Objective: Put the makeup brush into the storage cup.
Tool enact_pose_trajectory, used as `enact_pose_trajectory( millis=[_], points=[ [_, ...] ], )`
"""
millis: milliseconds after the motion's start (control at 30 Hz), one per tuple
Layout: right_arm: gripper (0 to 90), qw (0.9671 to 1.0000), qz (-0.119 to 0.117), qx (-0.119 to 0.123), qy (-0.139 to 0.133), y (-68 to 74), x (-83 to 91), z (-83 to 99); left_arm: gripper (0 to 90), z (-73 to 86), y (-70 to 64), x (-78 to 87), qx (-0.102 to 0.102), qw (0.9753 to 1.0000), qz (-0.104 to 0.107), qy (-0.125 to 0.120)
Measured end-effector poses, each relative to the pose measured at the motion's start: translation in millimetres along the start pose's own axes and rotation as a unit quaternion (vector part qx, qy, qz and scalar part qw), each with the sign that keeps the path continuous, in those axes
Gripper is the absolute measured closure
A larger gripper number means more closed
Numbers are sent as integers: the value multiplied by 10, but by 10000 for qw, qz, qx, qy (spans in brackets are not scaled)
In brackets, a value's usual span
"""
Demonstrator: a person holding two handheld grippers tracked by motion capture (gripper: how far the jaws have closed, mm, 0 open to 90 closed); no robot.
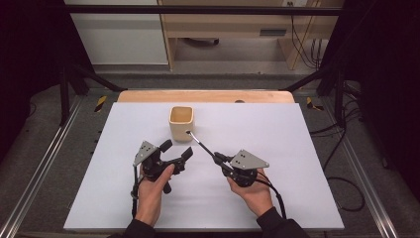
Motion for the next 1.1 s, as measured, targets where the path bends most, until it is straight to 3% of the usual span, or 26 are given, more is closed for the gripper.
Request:
enact_pose_trajectory(
  millis=[100,200,400,700,833,1100],
  points=[
    [841,10000,-7,51,-7,25,-26,-28,58,8,-31,-26,176,9997,153,14],
    [841,10000,-35,88,4,56,-64,-43,72,33,-55,-45,130,9997,189,94],
    [841,10000,-34,86,0,76,-105,-60,98,68,-50,-104,243,9994,208,138],
    [841,9999,-68,80,15,100,-136,-53,160,71,-53,-174,570,9978,316,133],
    [841,9999,-88,82,25,115,-145,-47,192,41,-62,-163,464,9983,337,83],
    [841,9999,-94,43,-2,127,-158,-55,228,18,-95,-183,680,9966,457,86]
  ],
)
Point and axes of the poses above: each handheld gripper's, and its own axes: x roughly backward along the jaws, z roughly out of its underside, y roughly to its left, the point moved 9 cm from there along -x, roughly forward along the jaws, and after that the axes turned 7 degrees about y, right-handed, at the moved point
